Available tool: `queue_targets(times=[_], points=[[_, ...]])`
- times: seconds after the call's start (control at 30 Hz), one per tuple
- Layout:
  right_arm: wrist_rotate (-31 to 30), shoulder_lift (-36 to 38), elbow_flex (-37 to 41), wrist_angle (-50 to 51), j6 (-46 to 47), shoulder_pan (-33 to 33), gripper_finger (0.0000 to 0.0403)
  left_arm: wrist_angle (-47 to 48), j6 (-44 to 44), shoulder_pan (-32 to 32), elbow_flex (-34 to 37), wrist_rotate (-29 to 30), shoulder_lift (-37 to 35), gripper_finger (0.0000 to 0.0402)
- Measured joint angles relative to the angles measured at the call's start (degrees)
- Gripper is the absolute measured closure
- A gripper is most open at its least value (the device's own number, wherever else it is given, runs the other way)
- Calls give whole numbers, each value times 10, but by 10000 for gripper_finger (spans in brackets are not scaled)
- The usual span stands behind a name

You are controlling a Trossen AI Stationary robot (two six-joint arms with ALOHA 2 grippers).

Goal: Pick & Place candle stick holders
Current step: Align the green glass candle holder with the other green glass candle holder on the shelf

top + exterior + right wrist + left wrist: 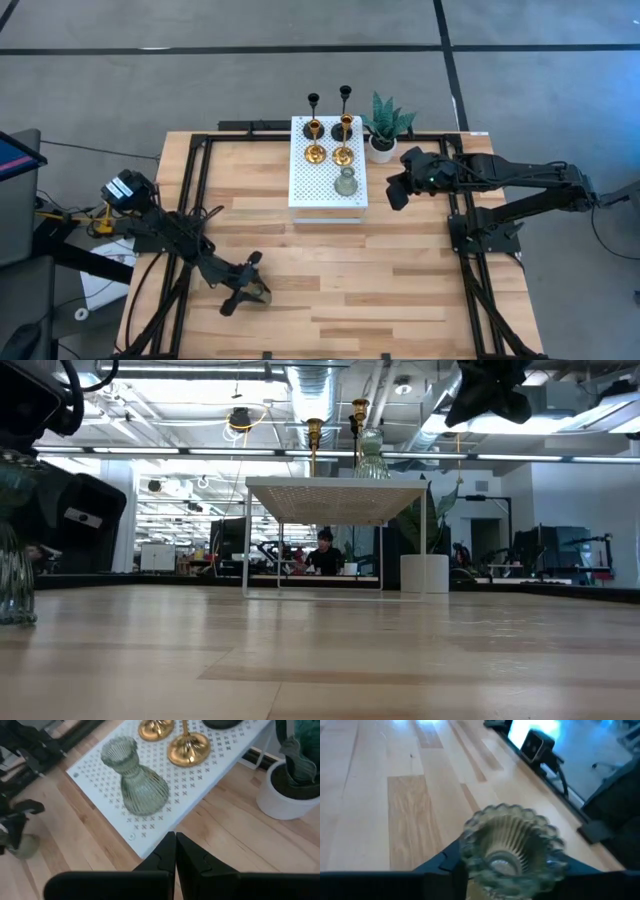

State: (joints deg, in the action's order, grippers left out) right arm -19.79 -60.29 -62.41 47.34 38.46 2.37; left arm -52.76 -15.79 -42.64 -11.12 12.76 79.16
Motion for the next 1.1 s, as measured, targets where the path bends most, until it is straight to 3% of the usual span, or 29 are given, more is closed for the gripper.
queue_targets(times=[0.1,0.37,0.63,0.93,1.1], points=[[0,0,0,14,0,0,403,-3,-18,0,-1,1,-1,278],[0,0,0,24,-10,0,403,6,-59,-1,0,38,-8,270],[-1,0,0,33,-15,0,403,25,-80,-1,2,65,-61,277],[-1,0,0,51,-15,0,403,132,-103,0,-6,104,-150,277],[-1,0,0,51,-15,0,403,275,-102,0,-57,112,-196,275]])
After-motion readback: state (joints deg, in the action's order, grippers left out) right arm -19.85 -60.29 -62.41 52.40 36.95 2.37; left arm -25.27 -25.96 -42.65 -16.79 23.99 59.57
